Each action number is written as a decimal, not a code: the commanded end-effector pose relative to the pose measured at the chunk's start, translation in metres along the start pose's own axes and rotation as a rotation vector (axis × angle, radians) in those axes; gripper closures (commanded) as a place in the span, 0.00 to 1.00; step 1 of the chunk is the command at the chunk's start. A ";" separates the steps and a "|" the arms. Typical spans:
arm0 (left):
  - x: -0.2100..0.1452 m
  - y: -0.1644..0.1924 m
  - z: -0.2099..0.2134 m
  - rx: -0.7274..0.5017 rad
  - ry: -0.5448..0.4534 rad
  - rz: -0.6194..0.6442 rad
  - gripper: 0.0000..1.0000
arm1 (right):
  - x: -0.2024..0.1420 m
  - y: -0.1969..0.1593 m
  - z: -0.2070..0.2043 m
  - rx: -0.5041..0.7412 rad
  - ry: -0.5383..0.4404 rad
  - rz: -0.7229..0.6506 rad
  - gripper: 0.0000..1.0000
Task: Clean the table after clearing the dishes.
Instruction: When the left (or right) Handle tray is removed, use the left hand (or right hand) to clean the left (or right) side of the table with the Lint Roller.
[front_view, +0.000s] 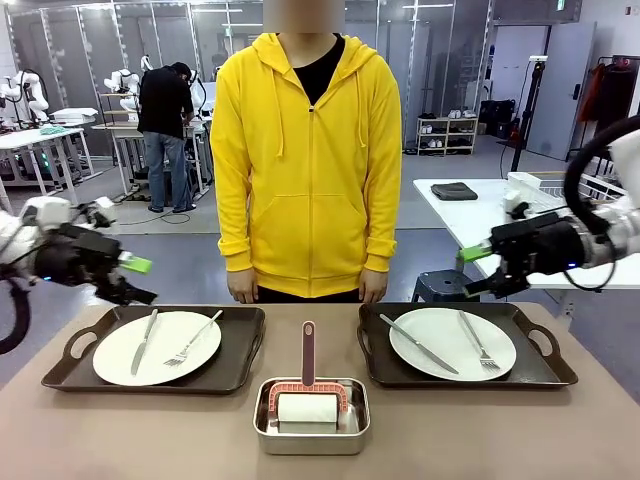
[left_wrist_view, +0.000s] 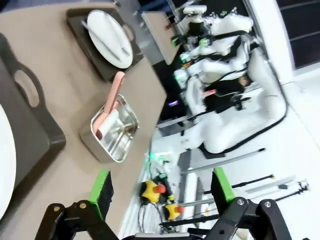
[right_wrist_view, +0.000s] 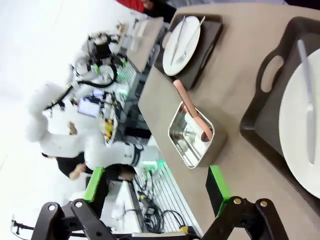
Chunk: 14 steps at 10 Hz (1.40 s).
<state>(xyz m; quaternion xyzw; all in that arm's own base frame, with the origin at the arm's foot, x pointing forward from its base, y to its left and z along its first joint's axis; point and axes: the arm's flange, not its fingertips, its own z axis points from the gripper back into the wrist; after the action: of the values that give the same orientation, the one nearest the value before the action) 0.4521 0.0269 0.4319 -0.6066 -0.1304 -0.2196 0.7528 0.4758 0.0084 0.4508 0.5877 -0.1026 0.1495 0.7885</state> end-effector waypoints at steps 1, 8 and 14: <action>-0.006 0.011 0.052 -0.079 -0.105 -0.005 0.00 | -0.004 -0.001 0.047 0.037 -0.136 -0.064 0.00; -0.145 -0.045 0.221 0.188 -0.457 0.050 0.00 | -0.139 0.012 0.247 -0.023 -0.515 -0.127 0.00; -0.172 -0.038 0.247 0.239 -0.526 0.141 0.00 | -0.163 0.013 0.274 -0.039 -0.576 -0.112 0.00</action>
<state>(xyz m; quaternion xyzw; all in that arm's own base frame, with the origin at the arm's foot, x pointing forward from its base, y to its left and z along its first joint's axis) 0.3064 0.2906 0.4406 -0.5494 -0.2983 0.0330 0.7798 0.3277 -0.2652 0.4859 0.5931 -0.2891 -0.0671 0.7485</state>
